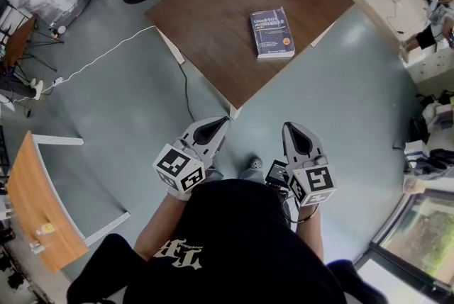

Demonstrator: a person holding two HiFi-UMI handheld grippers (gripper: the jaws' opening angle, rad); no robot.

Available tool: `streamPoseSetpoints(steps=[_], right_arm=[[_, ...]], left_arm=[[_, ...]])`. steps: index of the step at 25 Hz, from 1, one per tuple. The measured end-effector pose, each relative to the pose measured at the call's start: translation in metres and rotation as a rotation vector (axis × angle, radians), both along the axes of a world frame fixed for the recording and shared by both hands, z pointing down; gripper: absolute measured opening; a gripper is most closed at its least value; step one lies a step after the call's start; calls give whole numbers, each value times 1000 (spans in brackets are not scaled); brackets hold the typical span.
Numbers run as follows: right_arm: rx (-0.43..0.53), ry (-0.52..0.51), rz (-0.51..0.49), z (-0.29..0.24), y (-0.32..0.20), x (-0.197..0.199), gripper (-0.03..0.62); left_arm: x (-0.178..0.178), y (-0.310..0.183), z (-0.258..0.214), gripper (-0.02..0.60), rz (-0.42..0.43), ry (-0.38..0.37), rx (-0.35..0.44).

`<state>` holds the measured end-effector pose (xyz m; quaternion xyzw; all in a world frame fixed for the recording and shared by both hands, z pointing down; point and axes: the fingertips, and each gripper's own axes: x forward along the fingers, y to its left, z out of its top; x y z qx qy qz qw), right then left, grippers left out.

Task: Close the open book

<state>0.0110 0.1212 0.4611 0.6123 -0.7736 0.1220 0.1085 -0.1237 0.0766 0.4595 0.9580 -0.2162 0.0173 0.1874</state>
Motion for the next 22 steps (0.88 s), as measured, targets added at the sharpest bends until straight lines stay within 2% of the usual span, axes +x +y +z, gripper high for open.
streamPoseSetpoints(steps=[11, 15, 22], right_arm=[[60, 7, 76, -14, -11, 3, -12], [99, 12, 104, -25, -10, 12, -12], [102, 0, 119, -25, -6, 24, -12]], left_arm=[[-33, -15, 2, 3, -39, 7, -3], [-34, -15, 4, 3, -39, 2, -7], [-24, -11, 4, 3, -32, 1, -8]])
